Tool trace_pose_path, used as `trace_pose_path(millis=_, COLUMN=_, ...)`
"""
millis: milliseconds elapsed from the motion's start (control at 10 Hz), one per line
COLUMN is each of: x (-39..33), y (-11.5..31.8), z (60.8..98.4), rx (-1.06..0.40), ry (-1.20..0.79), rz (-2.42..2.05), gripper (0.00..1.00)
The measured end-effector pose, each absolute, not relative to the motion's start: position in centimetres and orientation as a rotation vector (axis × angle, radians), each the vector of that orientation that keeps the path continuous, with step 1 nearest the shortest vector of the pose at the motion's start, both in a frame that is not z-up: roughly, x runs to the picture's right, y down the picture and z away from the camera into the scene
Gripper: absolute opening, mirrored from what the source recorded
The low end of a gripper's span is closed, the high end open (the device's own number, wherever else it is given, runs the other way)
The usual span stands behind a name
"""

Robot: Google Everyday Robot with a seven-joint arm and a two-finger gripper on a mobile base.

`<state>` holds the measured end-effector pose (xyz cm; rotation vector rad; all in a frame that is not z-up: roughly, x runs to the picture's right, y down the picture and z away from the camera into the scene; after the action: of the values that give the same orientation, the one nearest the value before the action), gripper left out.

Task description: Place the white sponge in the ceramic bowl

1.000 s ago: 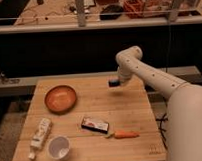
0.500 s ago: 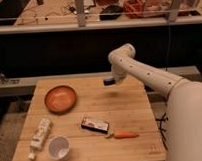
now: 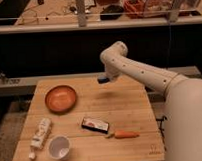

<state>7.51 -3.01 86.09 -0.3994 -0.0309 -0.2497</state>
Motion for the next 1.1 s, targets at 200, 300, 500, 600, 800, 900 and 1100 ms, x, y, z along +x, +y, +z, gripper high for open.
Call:
trace_pose_path(millis=200, x=6.7, y=-3.4, z=85.7, rx=-0.389, ry=-0.031, rz=-0.261, gripper=0.0)
trace_pose_path(millis=300, x=6.8, y=-3.4, z=85.5, rx=-0.383, ry=-0.03, rz=-0.266, gripper=0.0)
trace_pose_path(millis=500, x=5.5, y=-3.6, z=84.8, rx=-0.367, ry=-0.029, rz=-0.29, gripper=0.0)
trace_pose_path(millis=600, x=4.2, y=-3.6, z=84.6, rx=-0.359, ry=-0.031, rz=-0.303, gripper=0.0)
trace_pose_path(millis=800, x=3.3, y=-3.7, z=84.1, rx=-0.343, ry=-0.031, rz=-0.322, gripper=0.0)
trace_pose_path(millis=900, x=3.1, y=-3.7, z=83.8, rx=-0.334, ry=-0.029, rz=-0.33, gripper=0.0)
trace_pose_path(millis=1100, x=2.4, y=-3.6, z=83.6, rx=-0.322, ry=-0.032, rz=-0.335, gripper=0.0)
